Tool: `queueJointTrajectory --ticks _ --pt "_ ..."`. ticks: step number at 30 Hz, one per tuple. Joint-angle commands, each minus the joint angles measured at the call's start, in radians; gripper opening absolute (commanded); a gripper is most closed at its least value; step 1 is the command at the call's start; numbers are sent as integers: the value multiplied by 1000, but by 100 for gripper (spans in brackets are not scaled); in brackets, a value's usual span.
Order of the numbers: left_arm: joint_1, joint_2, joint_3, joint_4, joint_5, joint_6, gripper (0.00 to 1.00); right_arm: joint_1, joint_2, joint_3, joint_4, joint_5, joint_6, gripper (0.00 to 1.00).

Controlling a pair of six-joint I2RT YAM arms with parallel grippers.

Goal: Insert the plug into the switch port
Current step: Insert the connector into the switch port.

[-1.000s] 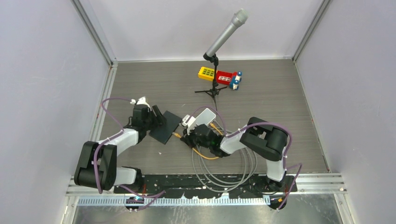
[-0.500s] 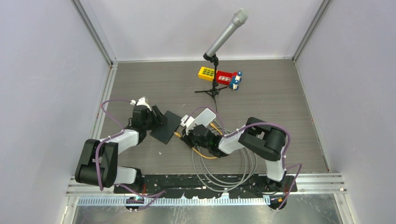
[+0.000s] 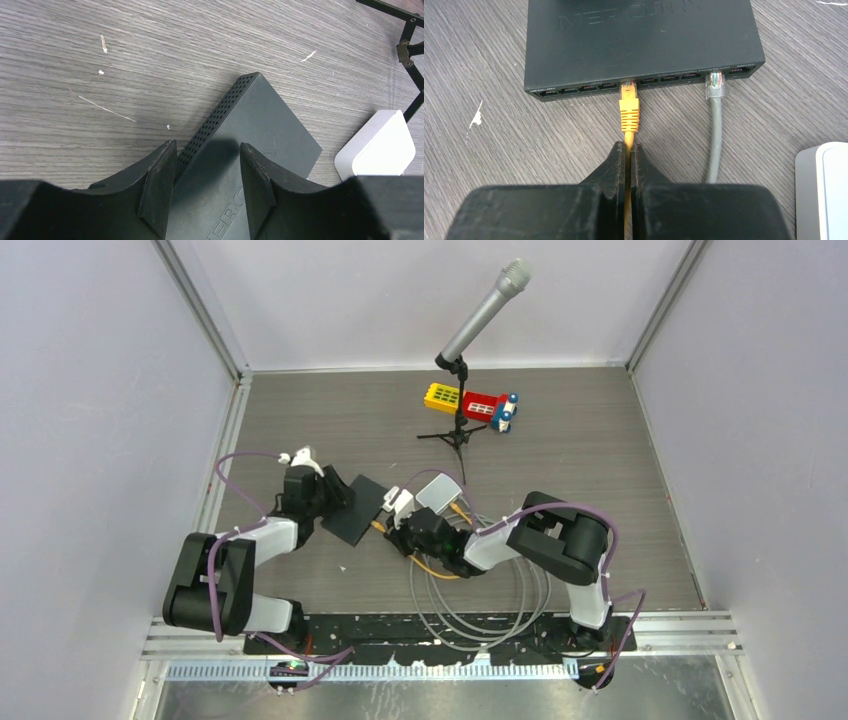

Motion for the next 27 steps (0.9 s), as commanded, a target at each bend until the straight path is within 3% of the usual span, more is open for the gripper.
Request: queueJointTrajectory --ticks 1,13,22,27 --pt "-84 13 -41 -53 190 -55 47 5 34 82 24 7 -12 0" --pt "-180 83 -76 34 195 -98 44 7 57 145 3 -14 -29 0" --pt "-235 102 -103 70 188 -136 43 7 61 178 -24 55 -37 0" --pt "-237 103 -128 87 192 -153 42 8 41 128 -3 78 -25 1"
